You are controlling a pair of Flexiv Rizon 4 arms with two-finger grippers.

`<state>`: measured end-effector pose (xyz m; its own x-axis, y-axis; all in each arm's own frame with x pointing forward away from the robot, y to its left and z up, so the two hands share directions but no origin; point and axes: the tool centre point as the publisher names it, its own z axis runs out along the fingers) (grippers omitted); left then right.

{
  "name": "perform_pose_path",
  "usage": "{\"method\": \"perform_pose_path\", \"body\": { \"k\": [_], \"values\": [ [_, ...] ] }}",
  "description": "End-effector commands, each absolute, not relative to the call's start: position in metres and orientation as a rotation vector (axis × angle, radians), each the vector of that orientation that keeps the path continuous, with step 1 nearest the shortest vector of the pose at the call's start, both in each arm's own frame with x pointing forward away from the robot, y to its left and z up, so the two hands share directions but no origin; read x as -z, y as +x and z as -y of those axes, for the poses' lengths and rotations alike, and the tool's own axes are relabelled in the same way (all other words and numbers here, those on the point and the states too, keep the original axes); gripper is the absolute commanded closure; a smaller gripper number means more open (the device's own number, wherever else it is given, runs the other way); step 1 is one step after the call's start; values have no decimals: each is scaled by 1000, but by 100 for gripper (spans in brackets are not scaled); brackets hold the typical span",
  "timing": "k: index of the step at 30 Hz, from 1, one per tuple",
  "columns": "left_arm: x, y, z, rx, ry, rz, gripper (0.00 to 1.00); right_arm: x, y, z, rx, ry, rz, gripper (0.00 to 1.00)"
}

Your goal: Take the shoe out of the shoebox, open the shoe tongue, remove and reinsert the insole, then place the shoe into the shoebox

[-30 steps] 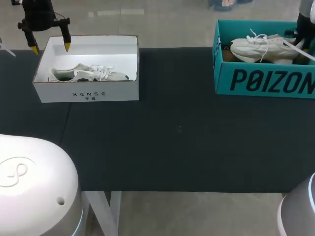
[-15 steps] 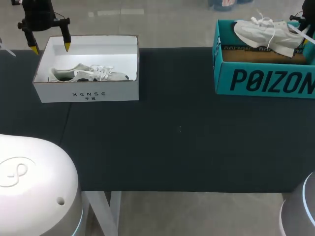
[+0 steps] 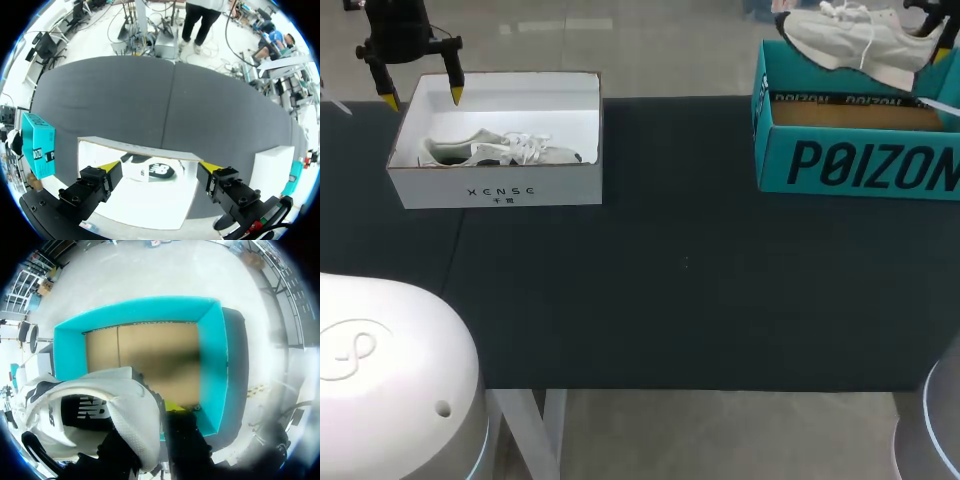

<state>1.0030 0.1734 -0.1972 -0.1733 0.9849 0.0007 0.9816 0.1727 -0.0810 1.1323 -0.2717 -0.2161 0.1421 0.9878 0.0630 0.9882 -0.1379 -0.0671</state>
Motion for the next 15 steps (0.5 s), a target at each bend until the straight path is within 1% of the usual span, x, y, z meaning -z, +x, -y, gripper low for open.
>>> {"method": "perform_pose_path", "body": {
  "k": [1, 6, 15],
  "values": [
    [197, 1003, -174, -93, -1984, 2363, 0, 189, 1059, 253, 295, -2483, 2188, 100],
    [197, 1003, -174, -93, -1984, 2363, 0, 171, 1037, 238, 344, -2449, 2255, 100],
    [197, 1003, -174, -93, -1984, 2363, 0, 158, 1003, 202, 388, -2395, 2390, 100]
  ]
}}
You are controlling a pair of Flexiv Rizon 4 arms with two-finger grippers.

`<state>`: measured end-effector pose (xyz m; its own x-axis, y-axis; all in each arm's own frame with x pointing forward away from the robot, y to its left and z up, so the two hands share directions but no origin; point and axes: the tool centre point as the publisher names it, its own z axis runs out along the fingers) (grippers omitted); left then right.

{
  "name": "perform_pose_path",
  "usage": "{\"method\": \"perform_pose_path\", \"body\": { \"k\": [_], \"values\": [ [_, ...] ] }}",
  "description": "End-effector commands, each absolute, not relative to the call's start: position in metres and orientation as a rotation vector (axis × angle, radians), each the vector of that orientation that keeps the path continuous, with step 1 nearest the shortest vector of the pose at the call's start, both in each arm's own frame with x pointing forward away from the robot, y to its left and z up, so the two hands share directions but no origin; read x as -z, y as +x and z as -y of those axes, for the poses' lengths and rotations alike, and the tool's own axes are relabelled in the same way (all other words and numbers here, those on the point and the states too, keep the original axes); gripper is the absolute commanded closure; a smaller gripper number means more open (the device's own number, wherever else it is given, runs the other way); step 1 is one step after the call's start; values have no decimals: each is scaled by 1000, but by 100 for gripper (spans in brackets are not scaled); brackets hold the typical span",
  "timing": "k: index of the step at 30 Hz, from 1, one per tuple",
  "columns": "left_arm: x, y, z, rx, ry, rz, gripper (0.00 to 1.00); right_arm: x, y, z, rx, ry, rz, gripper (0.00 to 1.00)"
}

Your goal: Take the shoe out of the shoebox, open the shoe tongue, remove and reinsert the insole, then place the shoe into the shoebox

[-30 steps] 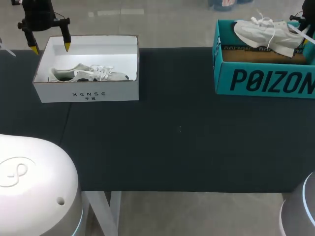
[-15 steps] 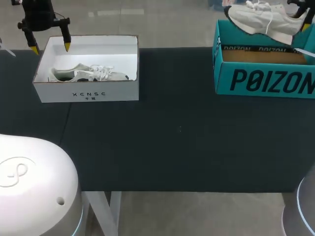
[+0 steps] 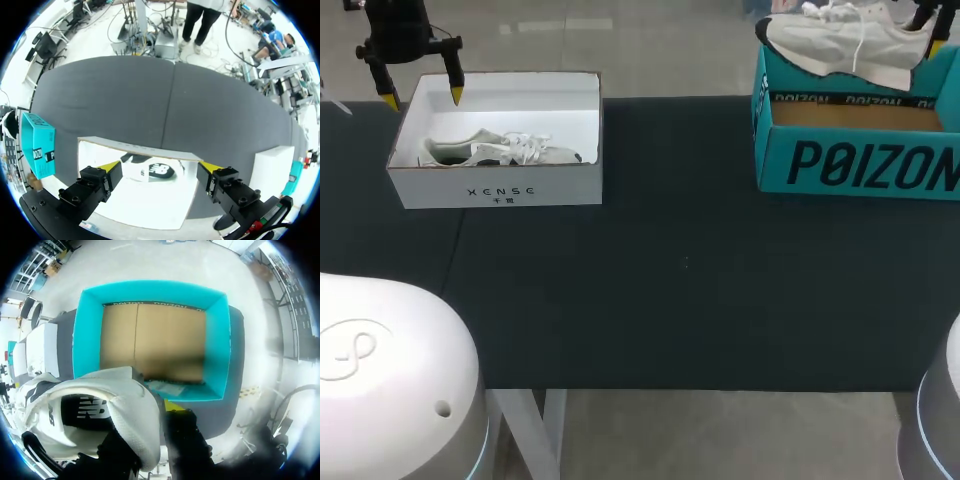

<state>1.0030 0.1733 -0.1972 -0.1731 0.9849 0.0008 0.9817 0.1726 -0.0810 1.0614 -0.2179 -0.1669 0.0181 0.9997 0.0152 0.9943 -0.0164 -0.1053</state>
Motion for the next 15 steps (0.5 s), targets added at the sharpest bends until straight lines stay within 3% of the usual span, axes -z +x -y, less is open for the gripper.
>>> {"method": "perform_pose_path", "body": {
  "k": [1, 15],
  "values": [
    [197, 1003, -174, -93, -1984, 2363, 0, 158, 1000, 198, 385, -2385, 2408, 100],
    [197, 1003, -174, -93, -1984, 2363, 0, 157, 991, 185, 377, -2317, 2480, 100]
  ]
}}
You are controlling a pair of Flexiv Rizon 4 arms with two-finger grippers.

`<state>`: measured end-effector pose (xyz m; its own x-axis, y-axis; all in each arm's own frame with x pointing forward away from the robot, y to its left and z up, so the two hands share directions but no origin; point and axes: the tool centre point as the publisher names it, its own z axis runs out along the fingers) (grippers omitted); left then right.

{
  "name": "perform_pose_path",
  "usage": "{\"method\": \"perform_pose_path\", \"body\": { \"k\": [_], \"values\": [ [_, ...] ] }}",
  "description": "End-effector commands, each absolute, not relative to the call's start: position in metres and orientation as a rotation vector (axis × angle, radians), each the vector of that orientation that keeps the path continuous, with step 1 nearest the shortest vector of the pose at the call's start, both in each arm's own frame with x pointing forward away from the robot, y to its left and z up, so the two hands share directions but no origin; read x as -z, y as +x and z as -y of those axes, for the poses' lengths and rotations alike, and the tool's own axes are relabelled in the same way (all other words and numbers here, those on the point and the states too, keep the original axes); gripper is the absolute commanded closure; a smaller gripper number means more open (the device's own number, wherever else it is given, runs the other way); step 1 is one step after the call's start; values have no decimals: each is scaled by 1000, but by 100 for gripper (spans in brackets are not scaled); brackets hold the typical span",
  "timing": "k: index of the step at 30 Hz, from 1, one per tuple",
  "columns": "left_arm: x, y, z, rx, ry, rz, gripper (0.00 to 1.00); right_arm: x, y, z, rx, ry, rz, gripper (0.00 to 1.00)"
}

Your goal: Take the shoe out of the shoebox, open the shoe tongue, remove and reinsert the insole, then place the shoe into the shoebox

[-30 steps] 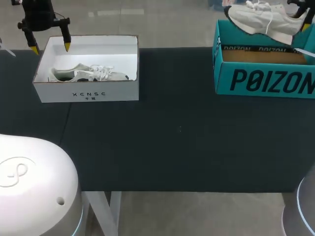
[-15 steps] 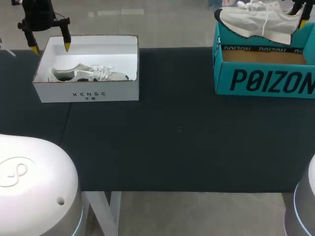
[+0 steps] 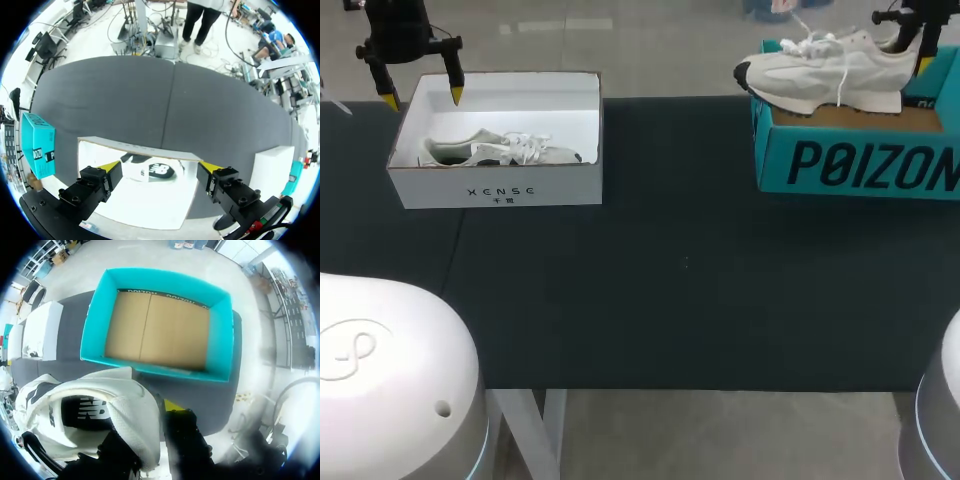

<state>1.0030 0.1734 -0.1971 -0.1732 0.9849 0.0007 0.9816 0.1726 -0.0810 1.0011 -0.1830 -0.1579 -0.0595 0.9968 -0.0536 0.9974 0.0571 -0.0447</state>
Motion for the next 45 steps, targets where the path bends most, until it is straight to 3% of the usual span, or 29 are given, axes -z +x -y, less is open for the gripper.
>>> {"method": "perform_pose_path", "body": {
  "k": [1, 18, 20, 32, 45],
  "values": [
    [197, 1003, -174, -93, -1984, 2363, 0, 157, 991, 185, -316, 1947, -2083, 100],
    [197, 1003, -174, -93, -1984, 2363, 0, 157, 991, 185, -316, 1947, -2083, 100],
    [197, 1003, -174, -93, -1984, 2363, 0, 158, 988, 180, -157, 1967, -2031, 100],
    [197, 1003, -174, -93, -1984, 2363, 0, 162, 956, 137, 94, 2152, -1734, 100],
    [197, 1003, -174, -93, -1984, 2363, 0, 183, 911, 69, 19, 2245, -1698, 100]
  ]
}}
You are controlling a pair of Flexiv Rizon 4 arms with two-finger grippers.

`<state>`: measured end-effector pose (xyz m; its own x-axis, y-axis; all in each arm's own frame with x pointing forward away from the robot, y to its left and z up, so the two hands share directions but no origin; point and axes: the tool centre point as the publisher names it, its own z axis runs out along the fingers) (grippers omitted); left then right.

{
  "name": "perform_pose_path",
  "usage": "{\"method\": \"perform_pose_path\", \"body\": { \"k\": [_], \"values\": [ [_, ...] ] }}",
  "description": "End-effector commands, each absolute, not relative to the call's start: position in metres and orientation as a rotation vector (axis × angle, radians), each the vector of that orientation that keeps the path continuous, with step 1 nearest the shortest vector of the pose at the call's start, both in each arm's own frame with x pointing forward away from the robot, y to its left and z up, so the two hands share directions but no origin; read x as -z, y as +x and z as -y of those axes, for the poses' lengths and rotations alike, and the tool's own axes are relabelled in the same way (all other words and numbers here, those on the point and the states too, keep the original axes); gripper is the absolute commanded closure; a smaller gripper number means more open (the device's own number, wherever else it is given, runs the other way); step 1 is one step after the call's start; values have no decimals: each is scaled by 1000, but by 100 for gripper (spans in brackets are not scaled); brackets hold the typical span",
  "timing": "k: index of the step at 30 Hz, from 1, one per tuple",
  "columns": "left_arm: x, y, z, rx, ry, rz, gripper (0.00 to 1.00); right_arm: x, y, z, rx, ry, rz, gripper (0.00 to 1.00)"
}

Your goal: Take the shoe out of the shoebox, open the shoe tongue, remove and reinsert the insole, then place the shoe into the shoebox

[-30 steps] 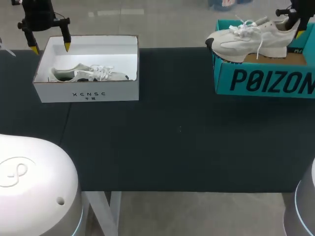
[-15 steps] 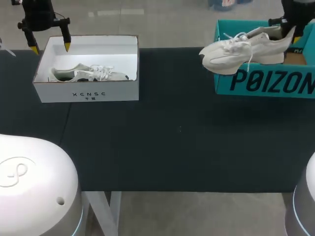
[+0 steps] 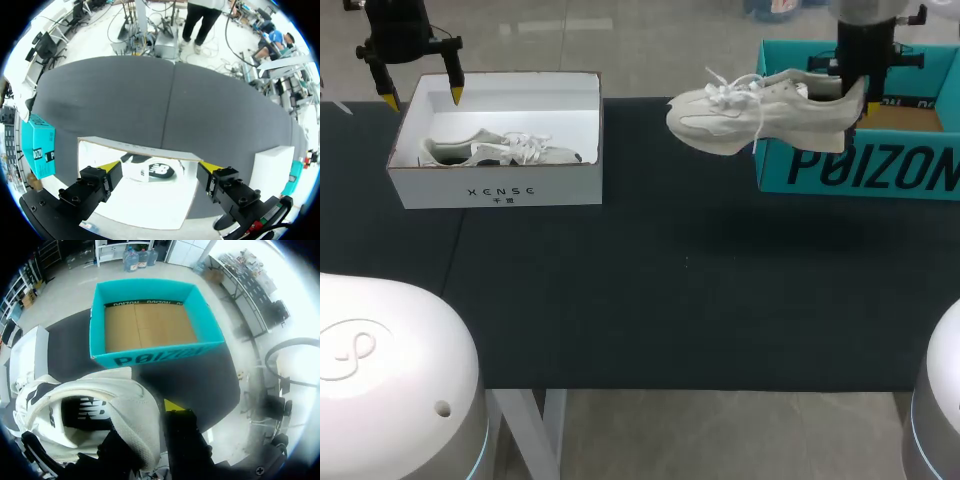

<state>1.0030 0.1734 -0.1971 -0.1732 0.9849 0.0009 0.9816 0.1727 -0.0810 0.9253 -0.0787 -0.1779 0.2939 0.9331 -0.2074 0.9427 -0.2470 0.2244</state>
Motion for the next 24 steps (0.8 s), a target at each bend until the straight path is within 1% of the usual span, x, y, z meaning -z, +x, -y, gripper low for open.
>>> {"method": "perform_pose_path", "body": {
  "k": [1, 5, 14, 24],
  "values": [
    [197, 1003, -174, -93, -1984, 2363, 0, 184, 906, 66, 18, 2245, -1697, 100],
    [197, 1003, -174, -93, -1984, 2363, 0, 190, 883, 58, 22, 2250, -1689, 100],
    [197, 1003, -174, -93, -1984, 2363, 0, 228, 839, 30, 64, 2245, -1691, 100],
    [197, 1003, -174, -93, -1984, 2363, 0, 264, 826, -1, 38, 2176, -1679, 100]
  ]
}}
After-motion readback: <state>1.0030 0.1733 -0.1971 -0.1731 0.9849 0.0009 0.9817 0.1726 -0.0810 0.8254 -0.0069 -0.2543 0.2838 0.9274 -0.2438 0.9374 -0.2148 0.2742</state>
